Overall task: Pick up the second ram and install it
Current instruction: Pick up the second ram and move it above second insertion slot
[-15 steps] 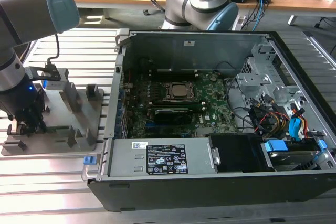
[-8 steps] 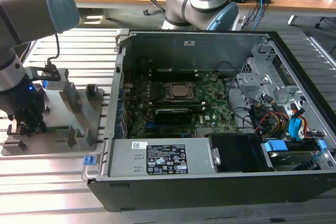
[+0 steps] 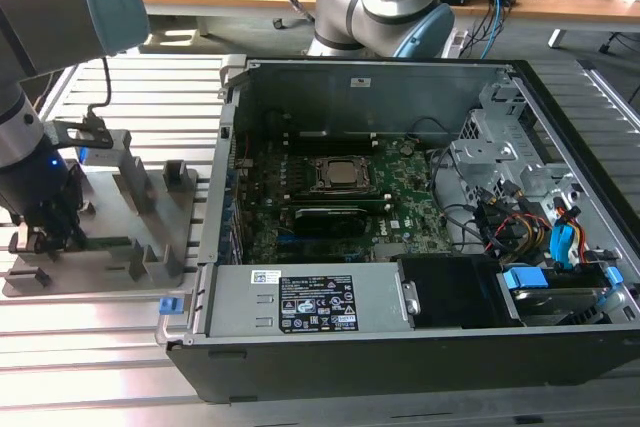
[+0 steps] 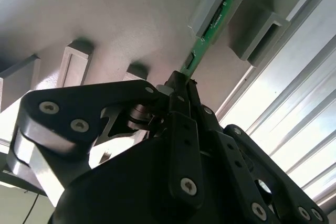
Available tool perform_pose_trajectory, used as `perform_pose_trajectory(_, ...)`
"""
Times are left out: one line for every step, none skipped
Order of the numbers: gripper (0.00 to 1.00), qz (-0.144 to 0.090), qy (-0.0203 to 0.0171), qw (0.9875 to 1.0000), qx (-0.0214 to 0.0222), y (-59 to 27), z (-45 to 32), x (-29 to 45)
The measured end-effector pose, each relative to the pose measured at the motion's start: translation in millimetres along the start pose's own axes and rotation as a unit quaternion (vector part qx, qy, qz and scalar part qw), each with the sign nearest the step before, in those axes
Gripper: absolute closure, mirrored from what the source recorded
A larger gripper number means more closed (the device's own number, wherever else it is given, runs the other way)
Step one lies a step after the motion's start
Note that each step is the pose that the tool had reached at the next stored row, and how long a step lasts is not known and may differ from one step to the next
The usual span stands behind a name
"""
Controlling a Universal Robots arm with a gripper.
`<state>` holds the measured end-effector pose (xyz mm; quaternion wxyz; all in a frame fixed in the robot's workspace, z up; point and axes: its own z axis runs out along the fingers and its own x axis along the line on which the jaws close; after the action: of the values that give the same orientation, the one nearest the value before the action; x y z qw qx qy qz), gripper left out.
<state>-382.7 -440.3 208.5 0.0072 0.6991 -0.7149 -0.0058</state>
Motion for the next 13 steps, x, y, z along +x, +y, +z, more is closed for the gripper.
perform_pose_trajectory(0.86,0.0,0.0,1.0,0.0,0.0,-1.6,0.0)
perform_pose_trajectory(0.86,0.0,0.0,1.0,0.0,0.1,-3.5,0.0)
perform_pose_trajectory(0.86,0.0,0.0,1.0,0.0,0.1,-4.8,0.0)
perform_pose_trajectory(0.86,0.0,0.0,1.0,0.0,0.1,-6.4,0.0)
perform_pose_trajectory(0.86,0.0,0.0,1.0,0.0,0.1,-7.7,0.0)
perform_pose_trajectory(0.86,0.0,0.0,1.0,0.0,0.2,-8.7,0.0)
perform_pose_trajectory(0.86,0.0,0.0,1.0,0.0,0.2,-9.5,0.0)
perform_pose_trajectory(0.86,0.0,0.0,1.0,0.0,0.2,-10.5,0.0)
perform_pose_trajectory(0.86,0.0,0.0,1.0,0.0,0.2,-11.7,0.0)
perform_pose_trajectory(0.86,0.0,0.0,1.0,0.0,0.2,-12.8,0.0)
perform_pose_trajectory(0.86,0.0,0.0,1.0,0.0,0.3,-14.7,0.0)
perform_pose_trajectory(0.86,0.0,0.0,1.0,0.0,0.3,-16.3,0.0)
perform_pose_trajectory(0.86,0.0,0.0,1.0,0.0,0.3,-18.5,0.0)
